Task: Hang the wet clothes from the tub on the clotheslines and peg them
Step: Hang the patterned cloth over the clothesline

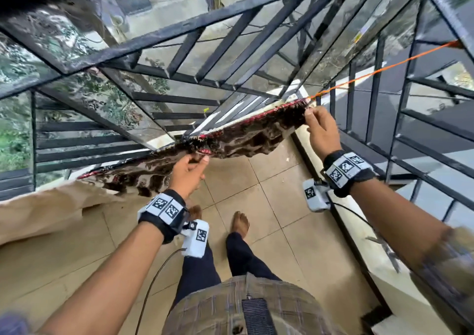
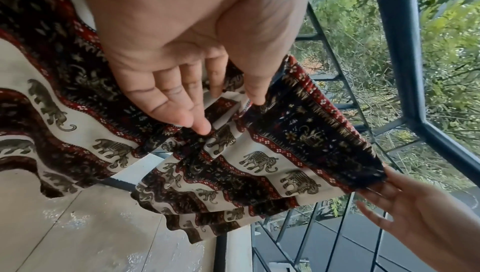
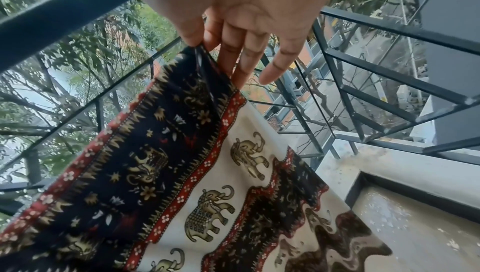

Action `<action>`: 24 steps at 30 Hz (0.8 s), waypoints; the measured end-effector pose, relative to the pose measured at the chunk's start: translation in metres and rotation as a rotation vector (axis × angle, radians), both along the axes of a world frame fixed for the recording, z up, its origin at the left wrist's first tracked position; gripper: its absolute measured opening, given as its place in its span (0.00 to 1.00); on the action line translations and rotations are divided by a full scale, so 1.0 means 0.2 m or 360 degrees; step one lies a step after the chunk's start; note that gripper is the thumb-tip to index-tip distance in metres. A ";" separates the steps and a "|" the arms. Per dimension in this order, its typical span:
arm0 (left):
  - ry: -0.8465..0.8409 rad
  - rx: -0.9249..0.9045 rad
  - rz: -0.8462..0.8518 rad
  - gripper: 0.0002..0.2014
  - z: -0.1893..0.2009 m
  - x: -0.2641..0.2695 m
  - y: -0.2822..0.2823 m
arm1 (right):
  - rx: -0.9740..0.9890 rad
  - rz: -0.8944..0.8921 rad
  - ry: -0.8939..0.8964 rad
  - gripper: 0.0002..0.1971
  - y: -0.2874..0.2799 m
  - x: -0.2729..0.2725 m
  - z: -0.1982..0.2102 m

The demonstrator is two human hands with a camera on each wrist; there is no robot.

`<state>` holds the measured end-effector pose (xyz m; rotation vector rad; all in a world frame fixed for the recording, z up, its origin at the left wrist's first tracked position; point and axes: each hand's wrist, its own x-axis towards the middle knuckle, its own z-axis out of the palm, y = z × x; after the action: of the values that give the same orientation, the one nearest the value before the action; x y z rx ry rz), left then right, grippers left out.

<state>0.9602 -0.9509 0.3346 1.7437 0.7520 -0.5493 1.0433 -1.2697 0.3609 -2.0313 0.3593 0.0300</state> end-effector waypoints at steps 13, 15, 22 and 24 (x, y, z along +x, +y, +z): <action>-0.0248 -0.0276 0.0197 0.09 0.32 -0.02 0.00 | -0.0065 0.0041 -0.0374 0.11 -0.04 0.15 0.32; -0.0329 -0.0310 0.0265 0.07 0.43 0.02 0.04 | -0.0158 0.0003 -0.0410 0.12 -0.06 0.25 0.40; -0.0623 0.0219 0.0150 0.11 0.52 0.38 0.09 | -0.0765 0.0075 -0.0175 0.10 -0.08 0.62 0.52; -0.0490 0.0327 -0.0187 0.14 0.49 0.43 0.09 | -0.0855 0.0167 -0.0060 0.12 -0.05 0.64 0.48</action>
<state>1.0453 -0.9336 0.4318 2.0149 0.5038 -0.2770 1.1710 -1.2805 0.4565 -2.5771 0.2525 -0.0446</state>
